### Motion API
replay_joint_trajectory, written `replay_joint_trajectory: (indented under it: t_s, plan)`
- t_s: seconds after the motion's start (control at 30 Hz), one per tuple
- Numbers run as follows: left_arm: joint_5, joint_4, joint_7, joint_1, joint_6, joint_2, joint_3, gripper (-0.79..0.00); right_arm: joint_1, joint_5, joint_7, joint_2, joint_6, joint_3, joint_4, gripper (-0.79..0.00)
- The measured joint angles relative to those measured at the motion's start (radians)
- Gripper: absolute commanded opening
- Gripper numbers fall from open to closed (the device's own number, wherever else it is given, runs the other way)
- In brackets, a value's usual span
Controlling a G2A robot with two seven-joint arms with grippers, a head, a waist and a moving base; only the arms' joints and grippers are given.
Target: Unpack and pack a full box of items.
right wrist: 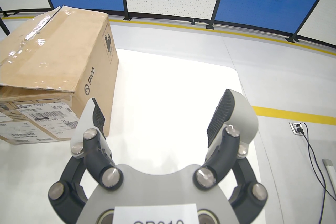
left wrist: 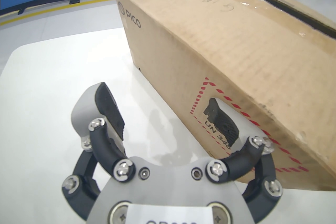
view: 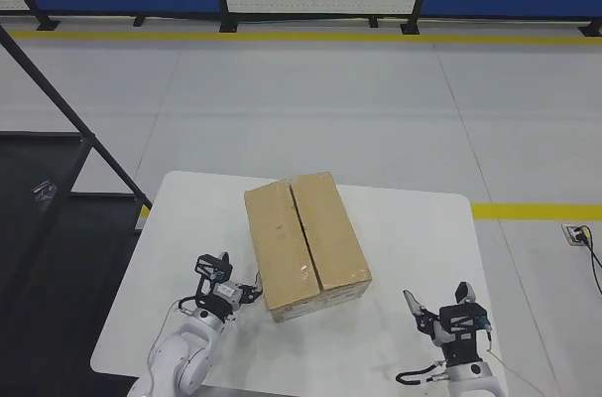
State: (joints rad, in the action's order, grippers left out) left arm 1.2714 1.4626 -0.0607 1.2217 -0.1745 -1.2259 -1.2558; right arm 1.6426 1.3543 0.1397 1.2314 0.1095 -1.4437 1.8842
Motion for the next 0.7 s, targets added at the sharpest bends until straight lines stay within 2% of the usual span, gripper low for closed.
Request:
replay_joint_trajectory:
  t_s: [0.23,0.7]
  plan:
    - [0.008,-0.031,0.004,-0.05,-0.003,-0.014,0.055,0.0,0.018,-0.006,0.004,0.002,-0.004,-0.021,0.01,0.0]
    - [0.041,-0.052,0.021,-0.098,-0.031,-0.032,0.126,0.0,0.025,0.005,0.001,0.005,-0.026,-0.04,0.024,0.0]
